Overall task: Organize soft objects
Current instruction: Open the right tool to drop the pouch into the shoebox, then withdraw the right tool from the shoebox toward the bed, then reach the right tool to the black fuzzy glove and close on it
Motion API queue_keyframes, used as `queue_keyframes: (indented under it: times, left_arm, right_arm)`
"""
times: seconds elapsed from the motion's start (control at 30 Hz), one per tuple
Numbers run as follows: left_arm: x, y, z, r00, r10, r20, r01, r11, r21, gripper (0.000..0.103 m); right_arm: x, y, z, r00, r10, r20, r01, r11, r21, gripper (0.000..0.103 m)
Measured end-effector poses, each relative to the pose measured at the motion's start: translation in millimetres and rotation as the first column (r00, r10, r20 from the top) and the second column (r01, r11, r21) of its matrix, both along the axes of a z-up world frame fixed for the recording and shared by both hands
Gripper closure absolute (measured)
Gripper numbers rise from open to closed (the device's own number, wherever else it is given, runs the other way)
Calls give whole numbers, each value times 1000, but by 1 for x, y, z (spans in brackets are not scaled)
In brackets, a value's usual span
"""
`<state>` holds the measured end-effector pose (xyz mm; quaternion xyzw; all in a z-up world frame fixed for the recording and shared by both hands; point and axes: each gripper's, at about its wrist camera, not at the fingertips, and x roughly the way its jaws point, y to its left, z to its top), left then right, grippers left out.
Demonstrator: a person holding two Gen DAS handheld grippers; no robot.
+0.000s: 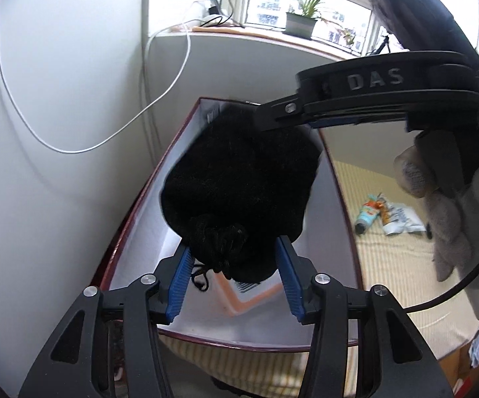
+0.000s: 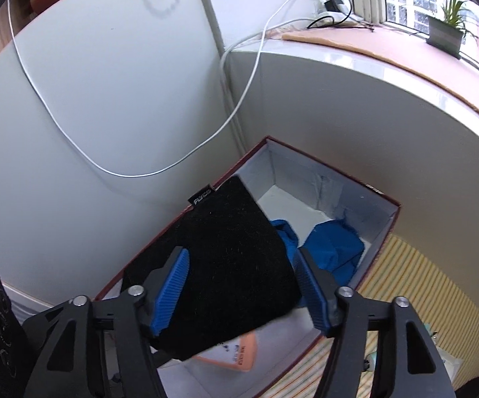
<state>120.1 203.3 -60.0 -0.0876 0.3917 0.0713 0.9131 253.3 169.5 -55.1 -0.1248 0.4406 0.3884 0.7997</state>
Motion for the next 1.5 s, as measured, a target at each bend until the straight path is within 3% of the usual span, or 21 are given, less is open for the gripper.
queue_keyframes:
  times: [0.43,0.8,1.13,1.5]
  left_arm:
    - [-9,-10,9,1000,6,21,-6,1000,-2,49]
    - [-20,-79,29,989,-121,86,116,992,53,47]
    - [-19,-163,26,952,-294,84,290,956,50,44]
    - [-12,-234,13,906,-418,58,415,908,67,44]
  right_arm:
    - [-14,-64,24,998,-52,37,50,998,43,36]
    - [-46,-179,35,983,-179,43,174,979,107,36]
    - [-93,-295,23,924,-373,81,357,920,163,36]
    - [-121,-390,5,862,-496,110,485,867,114,36]
